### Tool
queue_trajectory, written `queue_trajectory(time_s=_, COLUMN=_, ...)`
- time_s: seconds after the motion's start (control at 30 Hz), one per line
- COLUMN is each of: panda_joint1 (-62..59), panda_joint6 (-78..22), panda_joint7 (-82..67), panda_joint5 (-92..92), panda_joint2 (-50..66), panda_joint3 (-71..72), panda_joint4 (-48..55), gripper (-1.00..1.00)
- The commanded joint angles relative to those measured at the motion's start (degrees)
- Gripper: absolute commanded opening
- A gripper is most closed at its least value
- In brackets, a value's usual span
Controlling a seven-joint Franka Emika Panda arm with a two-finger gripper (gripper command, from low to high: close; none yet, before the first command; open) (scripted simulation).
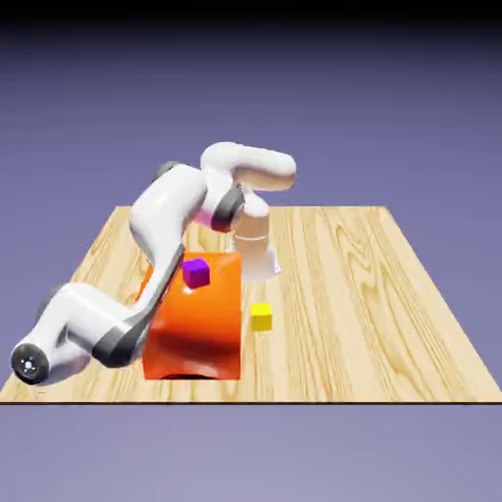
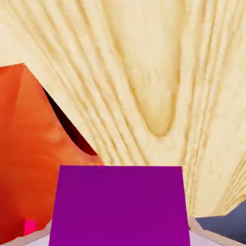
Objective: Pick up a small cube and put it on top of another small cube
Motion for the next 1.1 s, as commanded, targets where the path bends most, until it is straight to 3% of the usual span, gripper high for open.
queue_trajectory(time_s=0.0, panda_joint1=0.7, panda_joint6=0.0, panda_joint7=0.4, panda_joint5=0.4, panda_joint2=-1.8, panda_joint3=-0.9, panda_joint4=-2.1, gripper=-1.00)
queue_trajectory(time_s=0.73, panda_joint1=14.3, panda_joint6=-0.9, panda_joint7=9.1, panda_joint5=9.4, panda_joint2=-39.4, panda_joint3=-18.6, panda_joint4=-44.6, gripper=-1.00)
queue_trajectory(time_s=0.97, panda_joint1=17.5, panda_joint6=8.5, panda_joint7=11.6, panda_joint5=8.4, panda_joint2=-45.1, panda_joint3=-18.9, panda_joint4=-58.8, gripper=-1.00)
queue_trajectory(time_s=1.0, panda_joint1=17.5, panda_joint6=8.5, panda_joint7=11.6, panda_joint5=8.4, panda_joint2=-45.1, panda_joint3=-18.9, panda_joint4=-58.8, gripper=1.00)
queue_trajectory(time_s=1.07, panda_joint1=17.0, panda_joint6=7.1, panda_joint7=11.2, panda_joint5=8.6, panda_joint2=-44.3, panda_joint3=-18.9, panda_joint4=-56.7, gripper=1.00)
